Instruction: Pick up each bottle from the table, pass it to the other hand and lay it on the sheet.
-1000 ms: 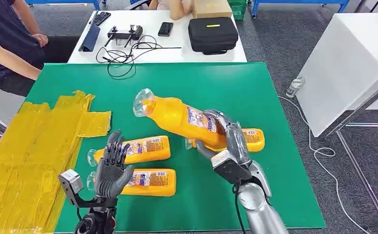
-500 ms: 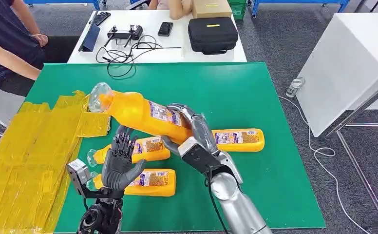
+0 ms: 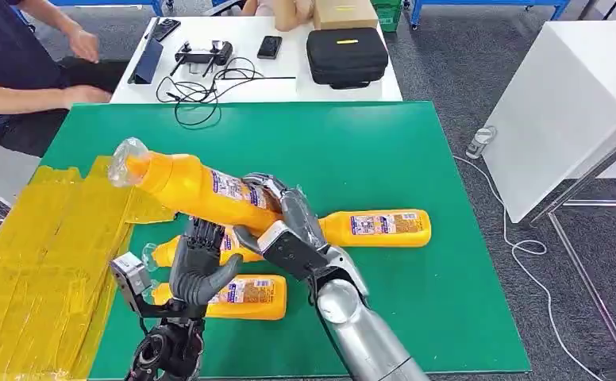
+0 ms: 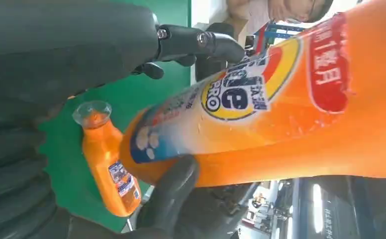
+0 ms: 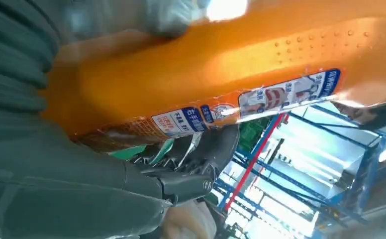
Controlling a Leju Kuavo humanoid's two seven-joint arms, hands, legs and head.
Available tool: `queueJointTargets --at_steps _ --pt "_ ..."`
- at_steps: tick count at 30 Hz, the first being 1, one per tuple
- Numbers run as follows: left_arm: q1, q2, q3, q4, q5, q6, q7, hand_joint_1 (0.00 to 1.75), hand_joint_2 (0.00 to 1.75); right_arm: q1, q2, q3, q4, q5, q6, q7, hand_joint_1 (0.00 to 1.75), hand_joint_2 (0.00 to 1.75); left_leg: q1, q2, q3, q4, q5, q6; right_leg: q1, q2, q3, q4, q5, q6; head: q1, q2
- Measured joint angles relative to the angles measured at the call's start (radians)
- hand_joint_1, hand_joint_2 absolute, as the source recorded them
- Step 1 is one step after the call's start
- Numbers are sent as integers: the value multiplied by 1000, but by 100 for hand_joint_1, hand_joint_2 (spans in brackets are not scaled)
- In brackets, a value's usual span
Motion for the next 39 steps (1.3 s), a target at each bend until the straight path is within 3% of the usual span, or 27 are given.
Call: queueJointTargets --at_steps 21,22,23,25,26,39 --pt "72 4 60 -59 48 13 13 0 175 31 29 115 159 -39 1 -63 175 175 0 0 -1 0 0 0 0 0 -1 0 0 0 0 0" --pt "74 4 61 -61 48 16 14 126 175 30 29 117 161 -39 1 -63 175 175 0 0 -1 0 0 0 0 0 -1 0 0 0 0 0" --pt "78 4 63 -66 45 22 15 147 175 29 32 120 163 -40 2 -63 175 175 0 1 -1 0 0 0 0 0 -1 0 0 0 0 0" --pt "84 4 66 -75 35 32 16 147 175 26 35 126 167 -42 2 -63 175 175 0 1 -1 0 0 0 0 0 -1 0 0 0 0 0" --pt "87 4 68 -78 32 35 16 175 175 25 35 129 169 -42 2 -63 175 175 0 1 -1 0 0 0 0 0 -2 0 0 0 0 0" --pt "111 3 87 -108 31 38 20 175 175 19 38 147 180 -42 6 -62 175 175 0 0 -1 0 0 0 0 0 -1 0 0 0 0 0"
